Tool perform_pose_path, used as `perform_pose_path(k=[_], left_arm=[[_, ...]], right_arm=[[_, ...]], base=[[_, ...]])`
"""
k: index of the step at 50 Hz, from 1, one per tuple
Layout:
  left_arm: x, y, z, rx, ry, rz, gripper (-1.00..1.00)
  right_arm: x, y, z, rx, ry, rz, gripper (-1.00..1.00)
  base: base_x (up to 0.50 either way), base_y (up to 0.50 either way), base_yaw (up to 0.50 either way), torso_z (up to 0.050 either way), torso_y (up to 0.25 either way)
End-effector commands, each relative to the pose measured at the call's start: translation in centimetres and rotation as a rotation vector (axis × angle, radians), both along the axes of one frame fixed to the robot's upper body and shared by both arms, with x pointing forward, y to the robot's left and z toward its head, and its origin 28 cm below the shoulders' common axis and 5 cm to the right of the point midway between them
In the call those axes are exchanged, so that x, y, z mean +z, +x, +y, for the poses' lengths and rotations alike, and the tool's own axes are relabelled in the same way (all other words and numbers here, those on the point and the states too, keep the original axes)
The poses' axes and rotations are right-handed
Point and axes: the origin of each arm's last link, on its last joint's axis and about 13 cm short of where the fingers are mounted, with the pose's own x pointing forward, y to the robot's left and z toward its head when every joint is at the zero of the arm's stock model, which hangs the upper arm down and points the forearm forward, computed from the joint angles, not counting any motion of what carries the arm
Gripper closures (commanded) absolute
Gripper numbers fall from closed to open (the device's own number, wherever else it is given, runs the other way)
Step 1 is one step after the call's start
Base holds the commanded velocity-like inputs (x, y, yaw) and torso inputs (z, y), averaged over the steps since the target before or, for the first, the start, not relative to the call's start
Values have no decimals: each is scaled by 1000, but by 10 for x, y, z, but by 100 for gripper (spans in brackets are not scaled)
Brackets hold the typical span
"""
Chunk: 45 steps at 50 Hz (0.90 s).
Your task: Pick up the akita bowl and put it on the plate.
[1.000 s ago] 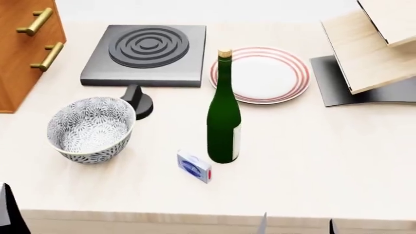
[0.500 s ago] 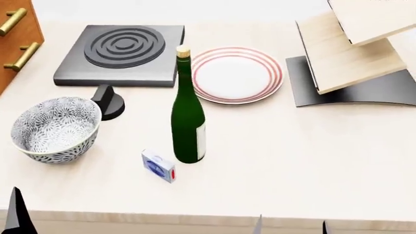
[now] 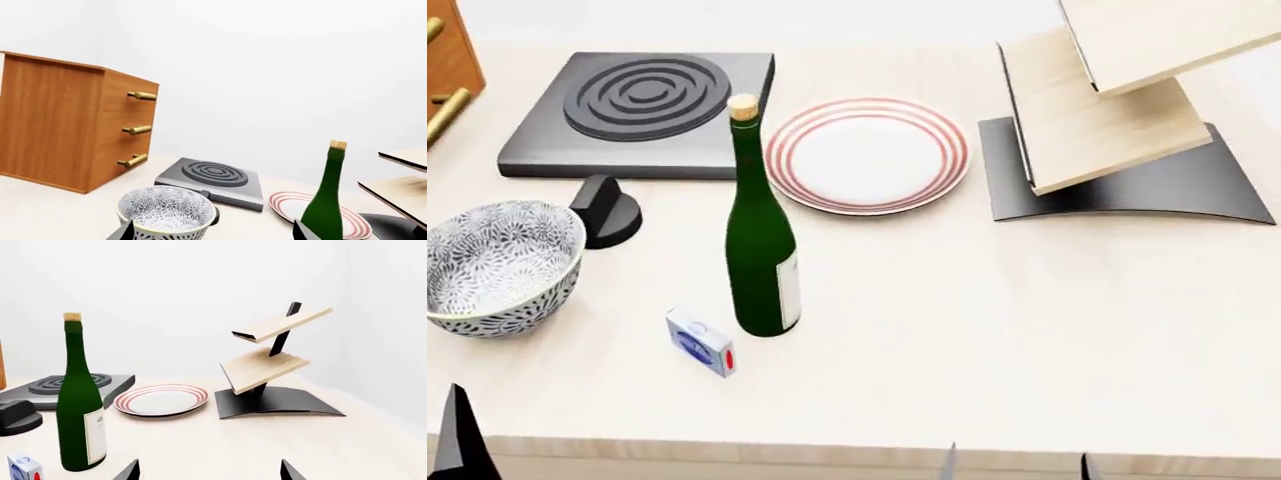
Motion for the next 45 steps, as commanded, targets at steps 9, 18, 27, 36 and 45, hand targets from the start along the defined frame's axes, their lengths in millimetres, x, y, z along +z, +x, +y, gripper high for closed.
perform_pose_path(k=[9, 18, 27, 36, 45], left_arm=[[13, -7, 5, 33, -32, -96, -100], [27, -17, 13, 89, -52, -191, -100], [33, -19, 20, 123, -74, -219, -100], [37, -21, 22, 134, -80, -233, -100], [35, -20, 22, 136, -78, -229, -100]], right_arm=[[10, -10, -1, 22, 28, -84, -100], [16, -15, -2, 12, 25, -121, -100], [17, -13, -5, -14, 42, -132, -100], [16, -13, -4, -4, 38, -126, -100], [15, -12, -4, -3, 38, -124, -100]], base=[[10, 0, 0, 0, 0], [242, 0, 0, 0, 0], [260, 0, 0, 0, 0], [258, 0, 0, 0, 0], [258, 0, 0, 0, 0]])
